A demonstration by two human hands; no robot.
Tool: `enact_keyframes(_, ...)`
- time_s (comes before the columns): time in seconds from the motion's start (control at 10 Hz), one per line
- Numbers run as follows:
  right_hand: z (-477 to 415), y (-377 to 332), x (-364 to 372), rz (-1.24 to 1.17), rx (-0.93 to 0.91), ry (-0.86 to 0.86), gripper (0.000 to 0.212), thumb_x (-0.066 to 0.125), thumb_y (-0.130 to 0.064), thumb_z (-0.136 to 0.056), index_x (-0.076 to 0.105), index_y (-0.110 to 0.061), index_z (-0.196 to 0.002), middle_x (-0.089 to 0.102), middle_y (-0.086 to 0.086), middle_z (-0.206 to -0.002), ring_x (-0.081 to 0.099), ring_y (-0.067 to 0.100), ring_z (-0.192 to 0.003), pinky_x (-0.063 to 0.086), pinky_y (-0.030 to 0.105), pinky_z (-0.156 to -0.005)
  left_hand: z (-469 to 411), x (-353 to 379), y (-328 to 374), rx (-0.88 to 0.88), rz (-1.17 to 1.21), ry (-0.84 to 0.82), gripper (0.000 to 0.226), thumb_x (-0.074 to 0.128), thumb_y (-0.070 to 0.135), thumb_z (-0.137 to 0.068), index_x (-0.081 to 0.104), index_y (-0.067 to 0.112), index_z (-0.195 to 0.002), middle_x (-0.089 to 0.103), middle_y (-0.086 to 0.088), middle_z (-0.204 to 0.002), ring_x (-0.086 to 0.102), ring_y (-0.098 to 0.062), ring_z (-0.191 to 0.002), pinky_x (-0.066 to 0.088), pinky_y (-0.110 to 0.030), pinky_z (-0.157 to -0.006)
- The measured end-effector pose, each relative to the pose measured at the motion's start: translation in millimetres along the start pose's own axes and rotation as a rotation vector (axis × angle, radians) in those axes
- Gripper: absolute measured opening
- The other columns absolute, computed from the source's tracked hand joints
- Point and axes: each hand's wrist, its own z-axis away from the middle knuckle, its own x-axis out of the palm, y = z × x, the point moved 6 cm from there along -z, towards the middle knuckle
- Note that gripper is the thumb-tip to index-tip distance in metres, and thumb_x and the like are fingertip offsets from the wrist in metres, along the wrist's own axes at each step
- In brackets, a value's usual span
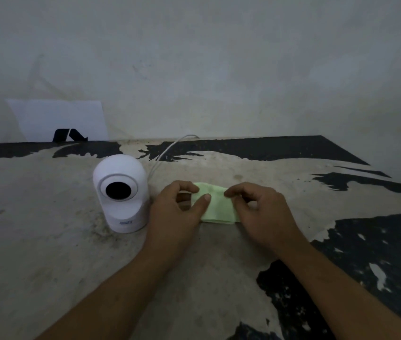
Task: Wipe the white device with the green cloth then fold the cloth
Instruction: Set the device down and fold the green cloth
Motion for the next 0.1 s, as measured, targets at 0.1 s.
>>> enact_keyframes(0.1,1.1,-1.5,-1.6,0.231,-0.066,0.003,0.020,0.057,-0.016,-0.088,0.069,-0.022,-0.103,0.069,-0.006,-0.088,0.059,0.016,-0.078,0.049,0.032,-0.072,2.3,2.8,3.0,0.096,-0.176,0.000,0.020,0.071,0.022,-0.077,0.060,0.019,-0.093,0.057,0.005,-0.103,0.055,-0.006,-0.091,0.047,-0.020,-0.080)
